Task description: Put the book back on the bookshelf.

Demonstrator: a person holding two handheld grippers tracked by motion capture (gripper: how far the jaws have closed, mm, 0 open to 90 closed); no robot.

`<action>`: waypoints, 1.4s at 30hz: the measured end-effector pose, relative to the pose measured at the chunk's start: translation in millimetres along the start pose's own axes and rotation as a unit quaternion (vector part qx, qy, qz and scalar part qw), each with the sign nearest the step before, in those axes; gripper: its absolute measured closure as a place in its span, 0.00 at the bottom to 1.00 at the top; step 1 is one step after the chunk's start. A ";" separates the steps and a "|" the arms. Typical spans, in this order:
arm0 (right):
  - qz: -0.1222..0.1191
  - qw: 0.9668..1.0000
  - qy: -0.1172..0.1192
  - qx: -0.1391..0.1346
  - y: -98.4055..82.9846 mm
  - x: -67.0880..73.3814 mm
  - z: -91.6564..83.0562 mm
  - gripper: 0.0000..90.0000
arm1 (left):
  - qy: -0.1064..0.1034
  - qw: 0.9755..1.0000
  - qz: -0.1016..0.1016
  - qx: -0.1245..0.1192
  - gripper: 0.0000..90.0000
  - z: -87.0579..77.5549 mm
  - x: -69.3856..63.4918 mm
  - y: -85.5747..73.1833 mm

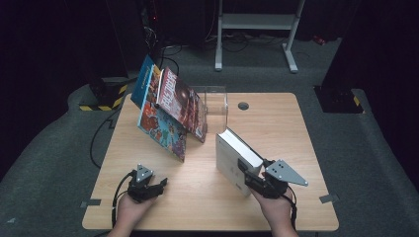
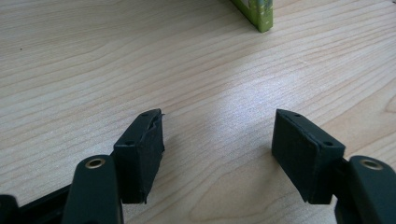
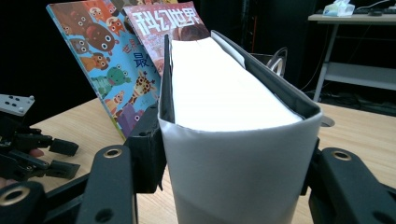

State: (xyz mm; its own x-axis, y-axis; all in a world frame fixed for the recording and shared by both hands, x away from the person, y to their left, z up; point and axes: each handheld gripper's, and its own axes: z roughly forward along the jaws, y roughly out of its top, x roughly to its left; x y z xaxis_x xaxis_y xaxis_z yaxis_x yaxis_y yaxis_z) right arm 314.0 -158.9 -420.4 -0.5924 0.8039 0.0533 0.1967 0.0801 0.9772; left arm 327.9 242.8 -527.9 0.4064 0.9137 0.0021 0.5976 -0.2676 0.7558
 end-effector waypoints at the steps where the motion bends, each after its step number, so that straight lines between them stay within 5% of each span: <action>1: 0.000 1.000 -0.001 0.001 0.1 0.1 0.0 0.50 | -0.001 1.000 -0.001 0.000 0.38 0.1 -0.2 0.0; 12: -0.019 1.000 -0.007 0.007 1.3 4.6 0.4 0.59 | -0.006 1.000 0.006 -0.001 0.38 0.7 -1.9 0.1; 42: -0.027 0.999 -0.031 0.032 24.0 8.6 25.0 0.60 | -0.008 1.000 0.007 0.000 0.37 0.6 -1.8 0.1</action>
State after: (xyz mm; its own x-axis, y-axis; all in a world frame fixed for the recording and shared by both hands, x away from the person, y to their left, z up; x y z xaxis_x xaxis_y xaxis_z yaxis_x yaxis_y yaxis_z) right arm 333.2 -135.3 -401.6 -0.5545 0.8320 -0.0138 0.2160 0.1599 0.9632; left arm 327.7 240.9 -528.2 0.4253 0.9050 0.0023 0.5914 -0.2799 0.7563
